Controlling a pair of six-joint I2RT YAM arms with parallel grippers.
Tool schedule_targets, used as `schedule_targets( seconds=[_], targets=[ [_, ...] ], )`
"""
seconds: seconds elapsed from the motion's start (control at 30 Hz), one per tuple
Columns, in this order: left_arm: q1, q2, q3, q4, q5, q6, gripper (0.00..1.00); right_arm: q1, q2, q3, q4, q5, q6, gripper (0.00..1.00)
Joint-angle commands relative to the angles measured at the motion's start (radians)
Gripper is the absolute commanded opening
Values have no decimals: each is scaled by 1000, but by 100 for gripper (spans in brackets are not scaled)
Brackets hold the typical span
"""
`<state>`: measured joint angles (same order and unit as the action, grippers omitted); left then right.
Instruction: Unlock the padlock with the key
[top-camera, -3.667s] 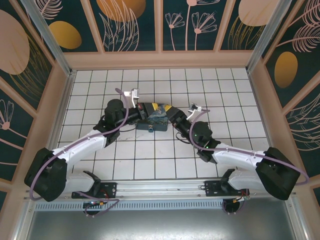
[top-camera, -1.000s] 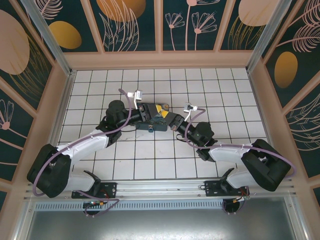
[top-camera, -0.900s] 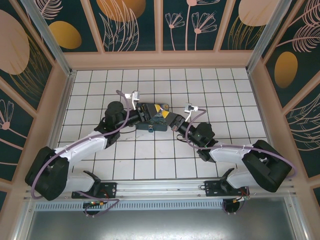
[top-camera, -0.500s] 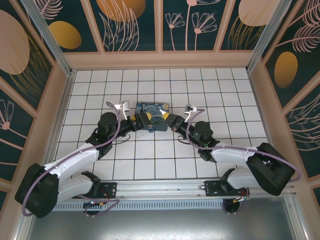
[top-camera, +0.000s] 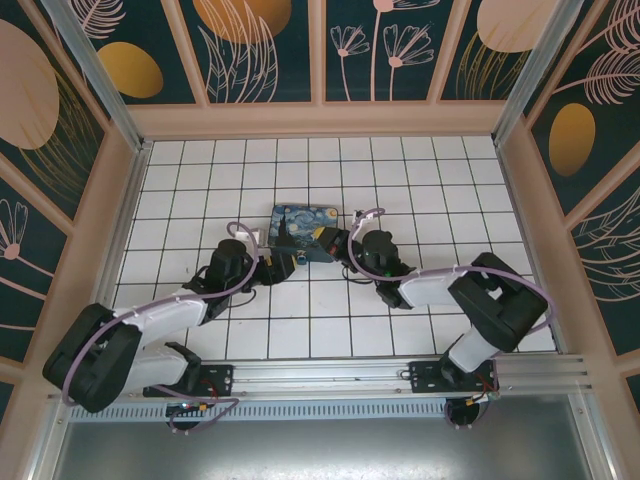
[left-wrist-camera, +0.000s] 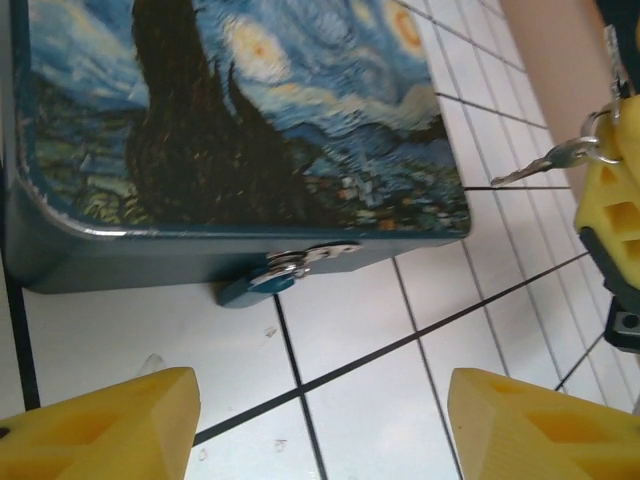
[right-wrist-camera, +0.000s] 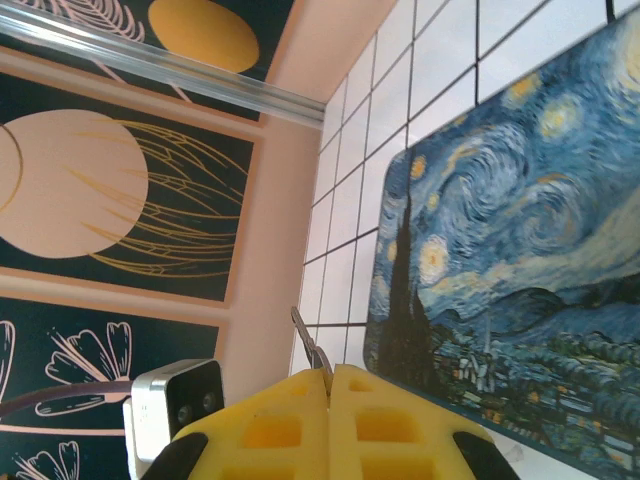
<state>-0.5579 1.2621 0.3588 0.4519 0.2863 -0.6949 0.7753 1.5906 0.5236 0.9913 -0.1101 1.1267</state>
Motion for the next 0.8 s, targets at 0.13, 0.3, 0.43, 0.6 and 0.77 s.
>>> schedule_targets(
  seconds=[0.13, 0.3, 0.43, 0.6, 0.77],
  targets=[
    [-33, 102, -7, 157, -44, 92, 63, -36, 70, 53, 94, -6, 65, 0],
    [-37, 165, -5, 212, -59, 129, 62, -63, 94, 69, 87, -21, 74, 0],
    [-40, 218, -2, 264, -59, 145, 61, -87, 113, 75, 97, -41, 83, 0],
    [-42, 264, 1, 317, -61, 156, 61, -105, 141, 88, 102, -70, 84, 0],
    [-51, 318, 25, 344, -59, 173, 59, -116, 168, 90, 111, -86, 90, 0]
  ],
)
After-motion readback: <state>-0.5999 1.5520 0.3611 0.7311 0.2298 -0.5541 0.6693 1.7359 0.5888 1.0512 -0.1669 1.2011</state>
